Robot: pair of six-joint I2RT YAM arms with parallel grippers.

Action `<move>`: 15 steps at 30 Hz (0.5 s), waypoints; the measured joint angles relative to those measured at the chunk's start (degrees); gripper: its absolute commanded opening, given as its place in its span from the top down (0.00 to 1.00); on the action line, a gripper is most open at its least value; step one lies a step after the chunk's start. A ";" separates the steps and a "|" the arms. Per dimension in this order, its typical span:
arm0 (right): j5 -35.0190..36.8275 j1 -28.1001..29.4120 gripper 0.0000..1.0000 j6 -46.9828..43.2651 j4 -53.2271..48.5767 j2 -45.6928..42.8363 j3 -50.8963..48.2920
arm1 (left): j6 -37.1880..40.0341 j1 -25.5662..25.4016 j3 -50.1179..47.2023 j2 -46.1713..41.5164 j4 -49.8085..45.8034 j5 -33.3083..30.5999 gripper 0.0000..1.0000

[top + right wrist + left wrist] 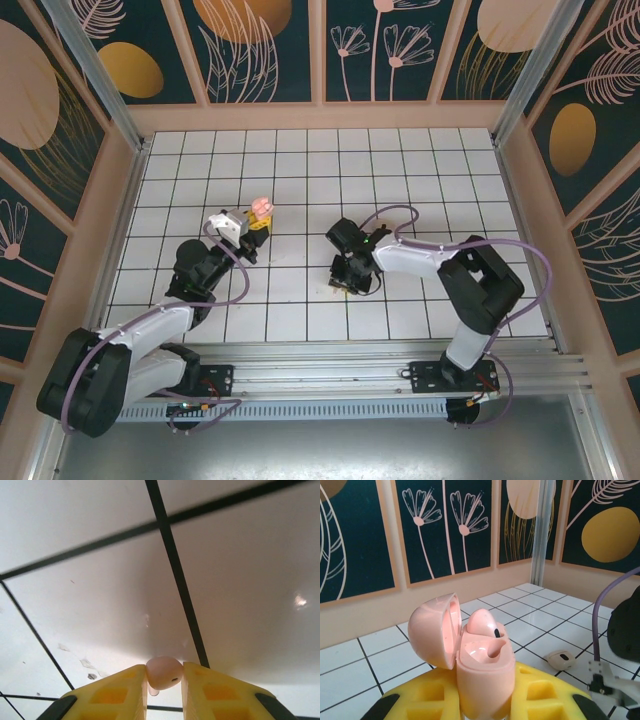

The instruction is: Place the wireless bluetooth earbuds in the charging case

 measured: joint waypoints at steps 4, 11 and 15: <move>4.52 0.02 0.77 -2.08 2.67 -4.57 -1.29 | -1.14 -0.02 -0.02 2.38 0.07 1.55 0.93; 12.90 0.55 0.77 -10.12 7.19 -13.88 -1.57 | -1.55 -1.81 1.03 9.29 0.17 4.85 0.93; 16.76 1.27 0.78 -16.24 9.11 -19.02 -1.57 | -1.88 -3.23 3.17 13.00 0.33 7.37 0.93</move>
